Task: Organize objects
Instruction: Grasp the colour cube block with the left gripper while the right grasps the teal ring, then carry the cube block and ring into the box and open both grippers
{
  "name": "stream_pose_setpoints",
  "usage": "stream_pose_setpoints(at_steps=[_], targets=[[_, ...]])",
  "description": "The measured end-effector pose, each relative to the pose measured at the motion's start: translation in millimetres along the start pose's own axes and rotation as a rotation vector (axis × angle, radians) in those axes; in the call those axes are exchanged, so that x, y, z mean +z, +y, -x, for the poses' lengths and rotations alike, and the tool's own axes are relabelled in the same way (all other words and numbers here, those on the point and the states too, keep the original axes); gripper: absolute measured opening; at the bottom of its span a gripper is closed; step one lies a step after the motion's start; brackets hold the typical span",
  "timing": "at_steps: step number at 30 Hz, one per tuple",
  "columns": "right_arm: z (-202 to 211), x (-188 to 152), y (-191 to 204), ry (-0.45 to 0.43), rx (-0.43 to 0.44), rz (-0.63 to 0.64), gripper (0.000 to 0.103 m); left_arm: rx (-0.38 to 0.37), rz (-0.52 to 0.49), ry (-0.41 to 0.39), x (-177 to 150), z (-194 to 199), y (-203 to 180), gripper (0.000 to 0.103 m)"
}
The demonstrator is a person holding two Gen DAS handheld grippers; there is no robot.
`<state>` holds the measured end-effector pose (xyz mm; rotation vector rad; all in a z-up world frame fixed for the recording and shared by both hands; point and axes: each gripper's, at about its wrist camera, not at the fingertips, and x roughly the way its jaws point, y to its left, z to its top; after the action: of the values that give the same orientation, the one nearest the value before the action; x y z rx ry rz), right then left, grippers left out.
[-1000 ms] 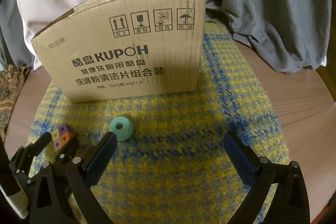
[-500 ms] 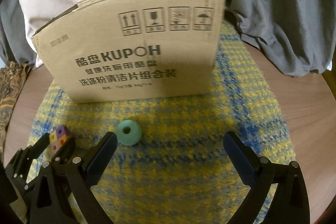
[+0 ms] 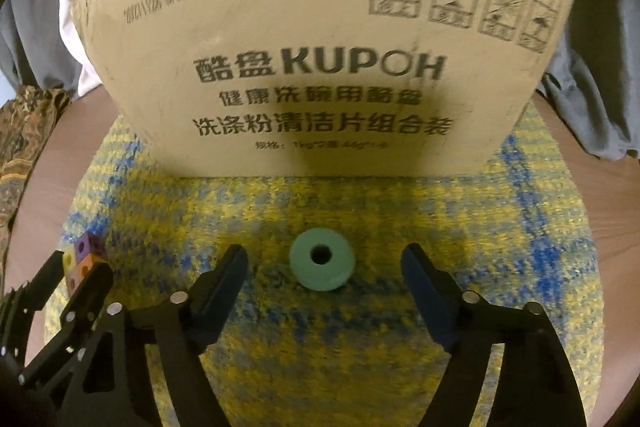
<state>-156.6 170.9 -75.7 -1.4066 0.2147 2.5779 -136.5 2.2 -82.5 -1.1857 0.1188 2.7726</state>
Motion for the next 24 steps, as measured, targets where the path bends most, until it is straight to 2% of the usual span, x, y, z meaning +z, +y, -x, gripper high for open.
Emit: stream_pose_setpoints(at_steps=[3, 5, 7, 12, 24], targets=[[-5.3, -0.7, 3.4, 0.012, 0.003, 0.0, 0.069, -0.002, 0.003, 0.002, -0.4, -0.5, 2.3, 0.054], [-8.9, -1.6, 3.9, 0.024, 0.009, -0.003, 0.057, -0.005, 0.004, 0.003, -1.2, -0.6, 2.9, 0.054], [-11.4, -2.7, 3.4, 0.028, 0.01, -0.007, 0.054, -0.007, 0.005, 0.003, -1.0, -1.4, 3.6, 0.054], [-10.1, -3.9, 1.7, 0.018, 0.007, -0.007, 0.037, -0.007, 0.005, 0.003, -1.6, -1.2, 3.5, 0.054], [3.3, -15.4, -0.7, -0.012, 0.013, 0.007, 0.036, -0.011, -0.005, -0.014, 2.5, 5.5, -4.0, 0.054]])
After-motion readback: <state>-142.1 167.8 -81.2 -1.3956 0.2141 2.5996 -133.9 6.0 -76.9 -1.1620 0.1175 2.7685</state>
